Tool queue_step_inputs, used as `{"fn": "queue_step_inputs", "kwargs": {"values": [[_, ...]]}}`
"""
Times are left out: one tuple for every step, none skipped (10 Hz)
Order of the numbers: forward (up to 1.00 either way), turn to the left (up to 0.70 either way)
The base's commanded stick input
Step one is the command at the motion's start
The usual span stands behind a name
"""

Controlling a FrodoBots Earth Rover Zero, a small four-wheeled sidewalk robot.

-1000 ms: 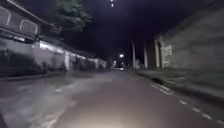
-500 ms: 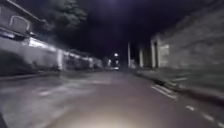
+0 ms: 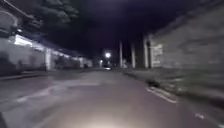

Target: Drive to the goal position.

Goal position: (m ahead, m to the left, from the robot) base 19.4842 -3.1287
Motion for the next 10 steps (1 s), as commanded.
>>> {"fn": "queue_step_inputs", "kwargs": {"values": [[0.7, 0.0], [0.7, 0.0], [0.7, 0.0], [0.7, 0.0], [0.7, 0.0], [0.7, 0.0], [0.7, -0.05], [0.7, -0.18], [0.7, -0.26], [0.7, -0.32]]}}
